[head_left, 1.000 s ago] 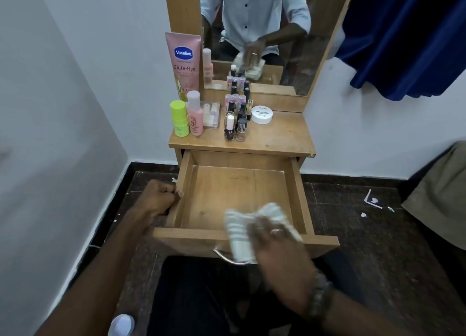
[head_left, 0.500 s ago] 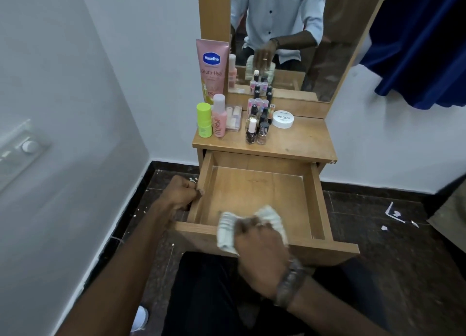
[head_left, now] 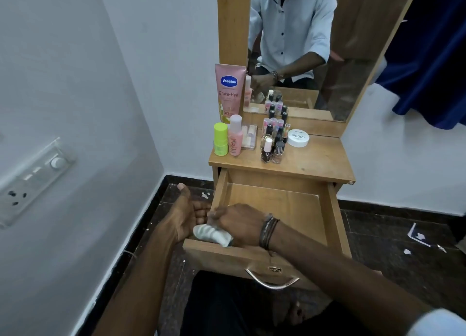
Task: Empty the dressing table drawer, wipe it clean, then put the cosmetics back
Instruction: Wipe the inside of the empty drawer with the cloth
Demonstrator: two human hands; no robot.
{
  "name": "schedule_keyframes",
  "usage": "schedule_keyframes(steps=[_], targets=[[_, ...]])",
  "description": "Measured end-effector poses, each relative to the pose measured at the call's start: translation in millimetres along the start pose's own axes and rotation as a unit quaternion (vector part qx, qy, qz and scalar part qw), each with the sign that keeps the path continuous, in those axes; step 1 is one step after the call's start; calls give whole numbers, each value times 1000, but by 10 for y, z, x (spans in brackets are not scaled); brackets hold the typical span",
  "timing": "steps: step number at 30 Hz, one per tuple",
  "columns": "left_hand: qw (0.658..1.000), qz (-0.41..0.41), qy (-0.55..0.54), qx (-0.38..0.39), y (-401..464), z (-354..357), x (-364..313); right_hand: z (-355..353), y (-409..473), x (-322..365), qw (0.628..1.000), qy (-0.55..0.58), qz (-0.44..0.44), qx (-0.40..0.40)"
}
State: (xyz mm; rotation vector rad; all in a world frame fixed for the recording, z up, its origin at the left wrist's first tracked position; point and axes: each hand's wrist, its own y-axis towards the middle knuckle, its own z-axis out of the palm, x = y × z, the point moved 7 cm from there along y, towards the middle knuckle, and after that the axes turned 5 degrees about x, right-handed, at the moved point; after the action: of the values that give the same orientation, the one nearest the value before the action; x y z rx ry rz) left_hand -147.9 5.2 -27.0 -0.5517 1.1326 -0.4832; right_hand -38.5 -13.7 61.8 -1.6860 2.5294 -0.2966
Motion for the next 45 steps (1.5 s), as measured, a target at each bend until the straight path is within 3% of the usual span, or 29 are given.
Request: schedule_keyframes(steps=[3,6,8,13,17,20,25,31,37,40,42,45], targets=[[999,-5,20,-42,2,-7,20,-76,126,-235,995,-91,21,-21],[992,-4,80,-94,-38,-14,64,-176,264,-573,981,-106,147,-66],[988,8,107,-106,-65,12,89,-161,332,-628,974,-95,186,-87],[974,98,163,-126,-250,187,-78,163,359,-349,990,-97,28,-94],[953,139,239,-122,-234,125,-94,209,168,-452,995,-67,15,-74],[912,147,359,-130,-151,117,-81,207,266,-634,992,-67,90,-50],[828,154,515,-160,-203,165,-148,144,430,-841,965,24,241,-103],[834,141,510,-159,-197,154,-137,419,164,-877,939,91,325,-60],[833,160,506,-158,-238,217,-184,407,140,-756,958,139,250,9],[827,161,511,-167,-248,225,-189,534,-34,-605,969,182,159,50],[826,164,512,-170,-255,224,-189,575,-129,-418,967,228,93,72],[826,168,512,-166,-261,219,-184,562,-81,-379,962,245,72,96]])
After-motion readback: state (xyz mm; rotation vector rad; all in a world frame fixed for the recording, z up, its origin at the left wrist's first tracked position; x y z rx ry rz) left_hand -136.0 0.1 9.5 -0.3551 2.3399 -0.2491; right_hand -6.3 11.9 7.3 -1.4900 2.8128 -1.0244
